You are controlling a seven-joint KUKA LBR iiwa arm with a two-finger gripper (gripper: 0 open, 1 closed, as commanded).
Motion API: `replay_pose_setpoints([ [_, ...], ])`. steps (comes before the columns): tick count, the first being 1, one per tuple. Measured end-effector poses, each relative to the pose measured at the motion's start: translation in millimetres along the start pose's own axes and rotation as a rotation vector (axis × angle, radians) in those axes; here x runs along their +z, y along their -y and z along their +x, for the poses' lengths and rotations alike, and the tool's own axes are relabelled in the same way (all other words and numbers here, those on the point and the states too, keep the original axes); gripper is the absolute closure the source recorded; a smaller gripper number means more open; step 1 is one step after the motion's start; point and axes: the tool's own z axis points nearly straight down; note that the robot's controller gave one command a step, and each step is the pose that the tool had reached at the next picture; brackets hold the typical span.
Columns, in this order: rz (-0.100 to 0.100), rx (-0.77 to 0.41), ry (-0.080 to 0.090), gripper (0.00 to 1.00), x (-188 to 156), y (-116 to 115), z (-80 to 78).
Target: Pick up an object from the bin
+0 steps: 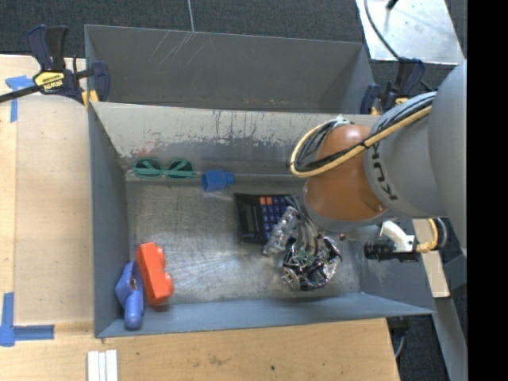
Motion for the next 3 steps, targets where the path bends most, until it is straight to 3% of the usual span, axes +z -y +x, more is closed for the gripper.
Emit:
replay_pose_setpoints([
  [3,0.005,-0.001,-0.014,1.00,-11.5,1.1,0.1],
])
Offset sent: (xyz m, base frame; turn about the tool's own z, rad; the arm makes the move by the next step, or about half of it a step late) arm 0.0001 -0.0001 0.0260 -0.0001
